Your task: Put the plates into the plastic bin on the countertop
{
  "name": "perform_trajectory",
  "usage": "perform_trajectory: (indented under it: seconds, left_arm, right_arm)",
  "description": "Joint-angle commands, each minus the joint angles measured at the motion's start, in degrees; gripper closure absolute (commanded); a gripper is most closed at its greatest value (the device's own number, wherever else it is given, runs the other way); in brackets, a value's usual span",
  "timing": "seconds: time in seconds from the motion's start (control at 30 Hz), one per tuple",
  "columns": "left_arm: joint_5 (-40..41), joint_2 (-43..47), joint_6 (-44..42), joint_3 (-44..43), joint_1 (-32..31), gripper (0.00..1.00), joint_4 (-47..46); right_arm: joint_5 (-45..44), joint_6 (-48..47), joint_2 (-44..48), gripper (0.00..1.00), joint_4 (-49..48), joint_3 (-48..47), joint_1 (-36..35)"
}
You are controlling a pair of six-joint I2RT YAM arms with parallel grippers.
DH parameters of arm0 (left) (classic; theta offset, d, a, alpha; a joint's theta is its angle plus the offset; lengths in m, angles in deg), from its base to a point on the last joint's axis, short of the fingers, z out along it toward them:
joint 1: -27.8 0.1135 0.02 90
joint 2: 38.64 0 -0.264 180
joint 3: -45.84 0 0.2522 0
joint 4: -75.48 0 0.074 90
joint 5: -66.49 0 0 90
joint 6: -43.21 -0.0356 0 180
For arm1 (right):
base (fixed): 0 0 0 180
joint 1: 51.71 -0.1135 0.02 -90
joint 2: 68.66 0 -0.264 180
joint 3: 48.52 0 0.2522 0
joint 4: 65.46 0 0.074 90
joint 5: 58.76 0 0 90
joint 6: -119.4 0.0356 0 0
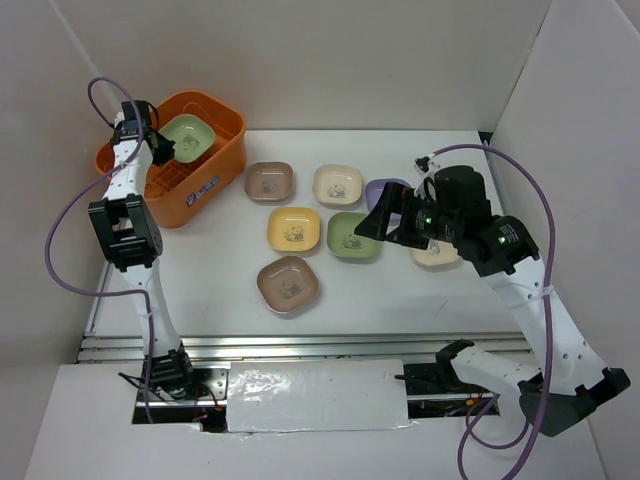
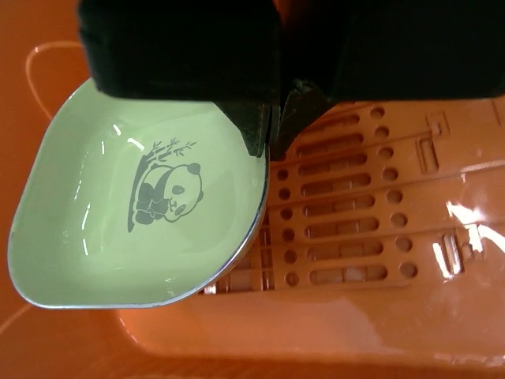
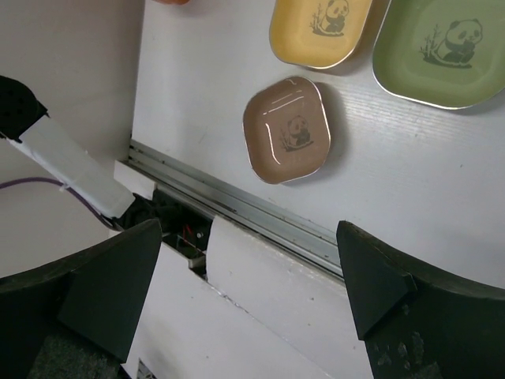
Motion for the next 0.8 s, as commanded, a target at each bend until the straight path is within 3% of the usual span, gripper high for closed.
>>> perform_trajectory:
  seconds: [0.0,0.07,0.2,0.23,0.27,0.47,0.5,0.6,0.77]
  left_arm:
    - [0.0,-4.2,-2.6,-7.8,0.3,0.9,1.7]
    - [1.7,-4.7,-2.5,-7.5,0.5,0.81,2.8]
    - [4.2,-4.0,-1.4,-5.8,1.0,0.5,1.3]
    - [4.4,-4.3,-1.1,-7.5,1.0,0.47,1.8]
    - [4.5,-4.7,-1.1,-8.5,1.0,0.3,2.0]
    - [4.1,2.8,-2.5,-11.7,-1.1,0.18,-0.1]
    - [4.6,4.9,-3.1,-11.6,-2.7,0.02,-0.2]
    - [7.1,13.3,-6.1,-9.6,-6.2,0.01,1.4]
    - [8.8,27.7,-6.0,2.7,-11.7,0.01,12.4]
  right_arm:
    - [-0.2,0.1,-0.7,0.0,-2.5,-1.0,-0.5]
    - [-0.4,0.3,-1.4,0.0,-2.3,-1.5,-0.3]
    - [-0.1,0.6,-2.3,0.0,-2.5,-1.4,-0.6]
    - [0.0,0.8,-2.4,0.0,-2.6,-1.3,-0.6]
    - [0.1,1.0,-2.9,0.0,-2.6,-1.2,-0.7]
    - [-0.2,0.4,-5.2,0.0,-2.3,-2.5,-1.2]
    - [-0.6,0.2,-5.6,0.0,-2.2,-2.6,-1.2]
    - [-1.4,-0.5,-7.2,0.0,-3.3,-1.6,-0.8]
    - [-0.8,-1.6,-10.8,0.0,-6.9,1.6,-0.5]
